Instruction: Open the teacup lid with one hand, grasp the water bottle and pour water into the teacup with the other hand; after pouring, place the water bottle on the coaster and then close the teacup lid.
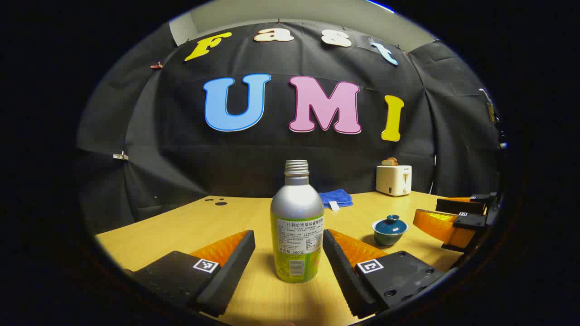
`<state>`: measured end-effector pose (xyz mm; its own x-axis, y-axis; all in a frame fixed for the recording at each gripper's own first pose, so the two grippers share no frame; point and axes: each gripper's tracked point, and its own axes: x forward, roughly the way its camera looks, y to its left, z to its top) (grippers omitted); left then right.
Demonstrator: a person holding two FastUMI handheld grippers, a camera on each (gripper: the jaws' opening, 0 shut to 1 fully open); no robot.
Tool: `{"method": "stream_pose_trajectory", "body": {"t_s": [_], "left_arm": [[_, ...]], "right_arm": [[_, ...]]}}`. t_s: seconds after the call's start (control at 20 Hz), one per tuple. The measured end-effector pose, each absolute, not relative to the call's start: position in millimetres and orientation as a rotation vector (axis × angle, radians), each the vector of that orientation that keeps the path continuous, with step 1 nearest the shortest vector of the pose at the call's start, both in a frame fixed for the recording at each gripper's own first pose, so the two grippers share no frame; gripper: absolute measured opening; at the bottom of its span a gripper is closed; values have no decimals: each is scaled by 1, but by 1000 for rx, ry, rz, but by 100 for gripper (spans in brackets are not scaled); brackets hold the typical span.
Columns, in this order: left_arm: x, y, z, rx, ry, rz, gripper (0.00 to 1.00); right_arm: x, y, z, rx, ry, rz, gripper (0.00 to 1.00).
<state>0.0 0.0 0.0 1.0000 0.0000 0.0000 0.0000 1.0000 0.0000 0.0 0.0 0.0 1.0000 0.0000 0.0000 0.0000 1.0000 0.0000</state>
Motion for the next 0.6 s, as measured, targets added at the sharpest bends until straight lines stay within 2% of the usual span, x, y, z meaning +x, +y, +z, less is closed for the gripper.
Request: {"method": "stream_pose_trajectory", "body": {"t_s": [0.45, 0.55, 0.6], "left_arm": [[1, 0, -1, 2, 1, 6, 95], [2, 0, -2, 1, 1, 11, 95], [2, -1, -1, 1, 1, 11, 95]], "right_arm": [[-1, 0, 0, -1, 0, 5, 98], [1, 0, 0, -1, -1, 5, 95], [1, 0, 0, -1, 0, 5, 98]]}}
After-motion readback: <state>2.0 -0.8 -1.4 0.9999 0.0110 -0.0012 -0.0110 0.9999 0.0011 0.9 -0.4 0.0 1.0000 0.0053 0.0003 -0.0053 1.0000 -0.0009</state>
